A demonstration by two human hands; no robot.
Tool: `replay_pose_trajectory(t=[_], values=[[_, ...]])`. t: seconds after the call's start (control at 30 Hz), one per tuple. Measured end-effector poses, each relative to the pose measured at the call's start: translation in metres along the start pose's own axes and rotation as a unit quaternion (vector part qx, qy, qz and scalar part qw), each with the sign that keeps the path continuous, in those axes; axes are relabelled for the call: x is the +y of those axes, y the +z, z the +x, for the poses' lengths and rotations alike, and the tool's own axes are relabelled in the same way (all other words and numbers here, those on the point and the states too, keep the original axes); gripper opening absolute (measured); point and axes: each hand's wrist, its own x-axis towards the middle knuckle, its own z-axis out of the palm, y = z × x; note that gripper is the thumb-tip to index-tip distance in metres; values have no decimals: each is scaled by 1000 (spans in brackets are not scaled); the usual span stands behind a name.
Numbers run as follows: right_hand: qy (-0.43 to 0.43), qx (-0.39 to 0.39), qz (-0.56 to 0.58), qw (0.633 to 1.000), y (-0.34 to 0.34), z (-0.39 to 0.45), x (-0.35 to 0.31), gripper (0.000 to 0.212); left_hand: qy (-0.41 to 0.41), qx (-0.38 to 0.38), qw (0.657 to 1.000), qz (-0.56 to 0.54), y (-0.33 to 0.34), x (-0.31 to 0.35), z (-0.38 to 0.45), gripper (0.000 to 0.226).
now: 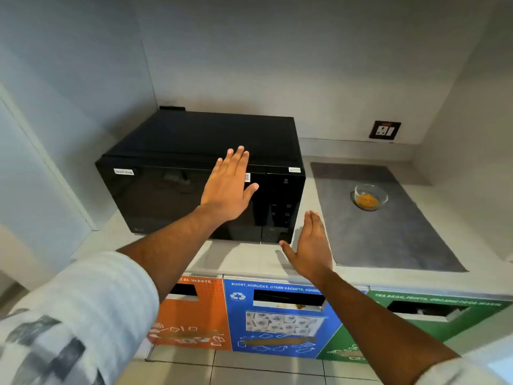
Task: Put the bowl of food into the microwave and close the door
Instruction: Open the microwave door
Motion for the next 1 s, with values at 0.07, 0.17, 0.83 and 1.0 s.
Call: replay_pose_trajectory(t=[0.07,0.17,0.83,1.0], values=[[31,-31,42,998,18,6,5,105,-8,-1,1000,21,7,0,5,78],[66,-76,109,989,49,9,11,105,-23,23,997,67,19,1,0,73],[157,43,346,924,113,43,-8,84,-57,76,992,78,35,2,1,66],[176,66,336,923,116,46,-14,76,-51,76,993,68,34,2,-2,66]])
